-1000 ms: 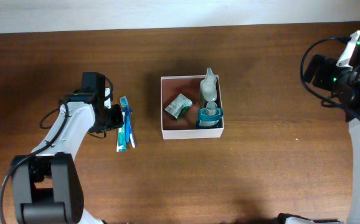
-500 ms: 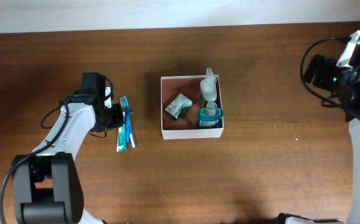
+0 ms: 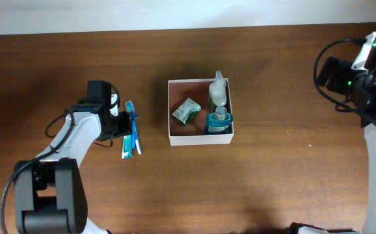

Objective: Pack container
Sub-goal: 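Lower the left gripper onto the toothpaste tube and grasp it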

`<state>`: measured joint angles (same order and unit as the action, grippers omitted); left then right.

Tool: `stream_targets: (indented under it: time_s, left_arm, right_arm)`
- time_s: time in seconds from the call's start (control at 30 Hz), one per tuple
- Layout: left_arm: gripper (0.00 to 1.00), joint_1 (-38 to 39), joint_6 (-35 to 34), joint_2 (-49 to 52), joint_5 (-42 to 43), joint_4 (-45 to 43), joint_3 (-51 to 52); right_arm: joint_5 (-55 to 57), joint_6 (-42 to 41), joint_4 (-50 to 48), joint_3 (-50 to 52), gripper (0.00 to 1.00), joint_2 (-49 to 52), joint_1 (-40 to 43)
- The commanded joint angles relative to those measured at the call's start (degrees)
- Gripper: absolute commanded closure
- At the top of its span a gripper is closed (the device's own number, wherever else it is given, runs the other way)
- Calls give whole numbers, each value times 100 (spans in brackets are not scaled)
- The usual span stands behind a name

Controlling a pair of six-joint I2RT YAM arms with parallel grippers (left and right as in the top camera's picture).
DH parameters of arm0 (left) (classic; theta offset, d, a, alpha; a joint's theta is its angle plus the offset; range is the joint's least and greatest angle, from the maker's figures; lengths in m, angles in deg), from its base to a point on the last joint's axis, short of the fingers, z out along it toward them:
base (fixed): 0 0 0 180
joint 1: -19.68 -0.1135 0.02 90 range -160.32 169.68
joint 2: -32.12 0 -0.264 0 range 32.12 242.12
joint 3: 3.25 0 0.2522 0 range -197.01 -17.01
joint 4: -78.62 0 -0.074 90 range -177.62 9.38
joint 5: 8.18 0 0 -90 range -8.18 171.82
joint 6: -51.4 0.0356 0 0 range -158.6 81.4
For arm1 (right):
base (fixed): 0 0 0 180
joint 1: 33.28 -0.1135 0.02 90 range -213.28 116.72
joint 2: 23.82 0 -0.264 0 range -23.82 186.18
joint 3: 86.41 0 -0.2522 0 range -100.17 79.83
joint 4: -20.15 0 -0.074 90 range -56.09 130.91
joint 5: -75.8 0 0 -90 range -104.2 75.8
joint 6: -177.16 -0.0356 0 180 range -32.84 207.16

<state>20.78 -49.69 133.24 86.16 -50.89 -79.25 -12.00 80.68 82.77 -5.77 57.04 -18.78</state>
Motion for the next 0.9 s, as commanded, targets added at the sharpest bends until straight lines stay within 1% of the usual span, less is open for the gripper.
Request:
stream_targets:
  time_s: [0.0,0.2,0.27,0.33,0.43,0.67,0.73,0.8,0.87]
  left_arm:
    - [43,28,251,-42,83,-37,42]
    - [44,280,503,-42,79,-131,42]
    - [52,363,505,-42,24,-188,44]
    - [57,435,501,-42,-142,-245,44]
    - [57,487,498,-42,-424,-256,44]
    - [57,485,496,-42,-457,-269,44]
    - [58,483,498,-42,-459,-269,44]
    - [66,474,498,-42,-459,-269,44]
    - [68,476,498,-42,-481,-269,44]
  right_arm:
    - [-26,-46,-15,-13,1,26,15]
    - [-26,-46,-15,-13,1,26,15]
    - [-26,-46,-15,-13,1,26,15]
    - [-26,-46,-15,-13,1,26,15]
    - [-26,-46,-15,-13,1,26,15]
    - [-26,-46,-15,-13,1,26,15]
    - [-26,-46,-15,-13,1,26,15]
    - [-26,-46,-15,-11,1,26,15]
    - [-26,-46,-15,-11,1,26,15]
